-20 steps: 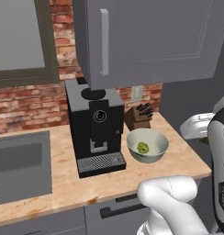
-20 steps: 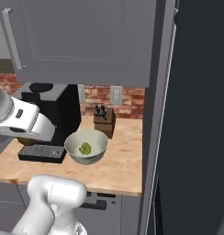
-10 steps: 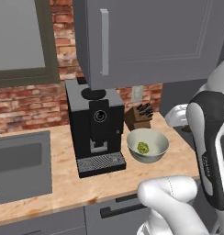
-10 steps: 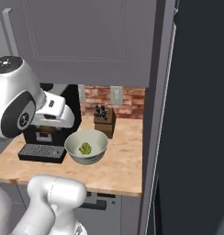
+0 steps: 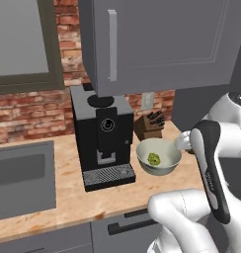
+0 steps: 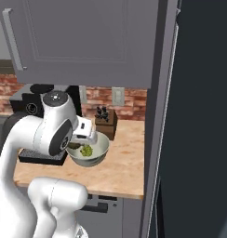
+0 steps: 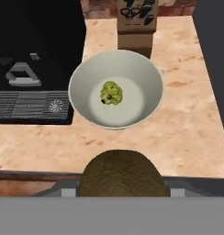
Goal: Take the broccoli, kiwi, and lemon from the freezer and place them in the bowl on the counter.
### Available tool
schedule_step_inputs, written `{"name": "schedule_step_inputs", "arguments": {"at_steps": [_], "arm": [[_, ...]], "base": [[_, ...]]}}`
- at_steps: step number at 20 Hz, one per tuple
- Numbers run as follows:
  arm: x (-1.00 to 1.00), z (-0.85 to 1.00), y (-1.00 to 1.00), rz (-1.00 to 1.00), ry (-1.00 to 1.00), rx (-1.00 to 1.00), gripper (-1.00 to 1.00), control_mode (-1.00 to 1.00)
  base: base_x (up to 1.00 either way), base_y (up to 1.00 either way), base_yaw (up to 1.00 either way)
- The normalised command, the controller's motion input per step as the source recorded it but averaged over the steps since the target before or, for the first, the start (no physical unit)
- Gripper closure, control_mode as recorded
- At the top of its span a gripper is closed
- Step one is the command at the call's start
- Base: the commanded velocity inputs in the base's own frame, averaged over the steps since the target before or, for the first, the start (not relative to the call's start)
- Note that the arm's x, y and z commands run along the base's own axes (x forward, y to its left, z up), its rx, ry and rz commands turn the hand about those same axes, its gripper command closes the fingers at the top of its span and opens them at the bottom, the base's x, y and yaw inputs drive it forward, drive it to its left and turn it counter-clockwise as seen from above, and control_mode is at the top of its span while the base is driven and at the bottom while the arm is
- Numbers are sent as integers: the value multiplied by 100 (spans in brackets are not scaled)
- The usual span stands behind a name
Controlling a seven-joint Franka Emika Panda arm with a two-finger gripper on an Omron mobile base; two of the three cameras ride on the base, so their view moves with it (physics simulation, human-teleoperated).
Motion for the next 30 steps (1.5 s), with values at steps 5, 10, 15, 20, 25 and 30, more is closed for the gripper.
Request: {"name": "schedule_step_inputs", "arguments": {"at_steps": [5,10,15,20,25,30], "arm": [[40,-69,-4,-1,6,-1,100,-100],[71,-9,2,0,13,0,100,-100],[65,0,0,0,5,0,100,-100],[65,-17,-2,0,12,0,100,-100],[50,-47,-7,0,7,0,100,-100],[24,-46,-10,0,1,0,100,-100]], "base": [[0,0,0],[0,0,0],[0,0,0],[0,0,0],[0,0,0],[0,0,0]]}}
